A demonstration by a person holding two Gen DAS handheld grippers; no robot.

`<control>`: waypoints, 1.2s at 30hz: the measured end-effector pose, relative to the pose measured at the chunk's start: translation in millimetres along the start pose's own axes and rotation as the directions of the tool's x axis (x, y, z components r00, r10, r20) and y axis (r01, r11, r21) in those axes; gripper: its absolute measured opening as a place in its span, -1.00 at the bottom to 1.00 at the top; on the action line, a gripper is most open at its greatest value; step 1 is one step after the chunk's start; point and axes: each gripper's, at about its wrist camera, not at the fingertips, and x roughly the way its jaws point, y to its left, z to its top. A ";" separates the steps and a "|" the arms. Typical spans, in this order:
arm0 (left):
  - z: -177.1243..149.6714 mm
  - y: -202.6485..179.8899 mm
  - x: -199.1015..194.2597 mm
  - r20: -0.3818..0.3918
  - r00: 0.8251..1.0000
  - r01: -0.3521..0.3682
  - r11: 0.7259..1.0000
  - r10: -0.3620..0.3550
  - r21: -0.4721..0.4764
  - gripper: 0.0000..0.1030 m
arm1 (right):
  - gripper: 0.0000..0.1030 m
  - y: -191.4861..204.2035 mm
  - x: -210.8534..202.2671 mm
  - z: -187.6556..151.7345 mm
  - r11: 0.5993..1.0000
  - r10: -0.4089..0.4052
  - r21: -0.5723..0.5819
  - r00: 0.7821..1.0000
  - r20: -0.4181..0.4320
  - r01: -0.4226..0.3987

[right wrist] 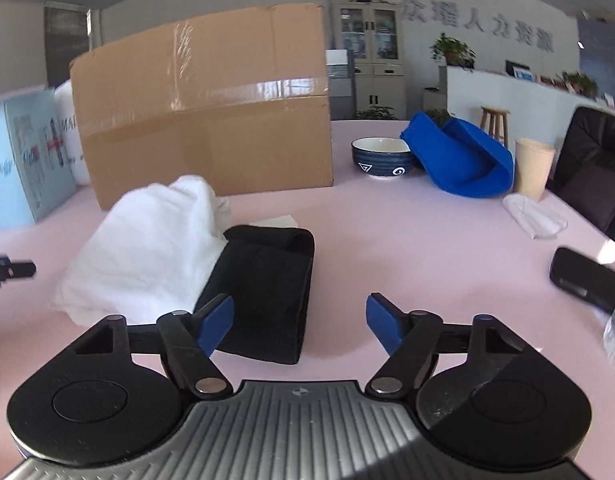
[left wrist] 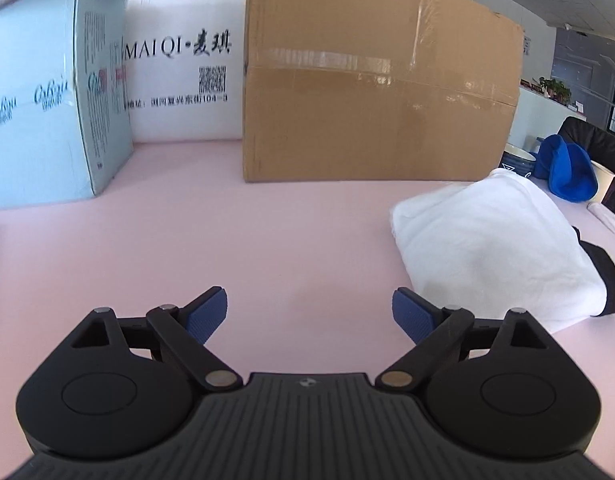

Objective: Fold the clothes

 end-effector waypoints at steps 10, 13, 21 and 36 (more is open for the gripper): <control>11.7 -9.4 21.3 -0.169 0.971 0.144 0.979 -0.168 -0.146 0.82 | 0.43 -19.3 19.1 -11.1 0.981 0.080 0.171 0.995 0.060 -0.089; 14.6 -13.4 26.9 -0.170 0.975 0.120 0.981 -0.146 -0.153 0.82 | 0.43 -27.3 21.9 -10.2 0.968 0.069 0.238 0.997 0.042 -0.077; 24.1 -20.8 44.1 -0.231 0.923 0.248 0.934 -0.309 -0.257 0.80 | 0.43 -41.9 28.3 -12.2 0.932 0.105 0.349 0.994 0.013 -0.103; 29.0 -40.5 44.3 -0.225 0.927 0.261 0.946 -0.301 -0.190 -0.59 | 0.00 -58.6 47.4 -8.0 0.869 0.200 0.467 0.980 -0.024 -0.166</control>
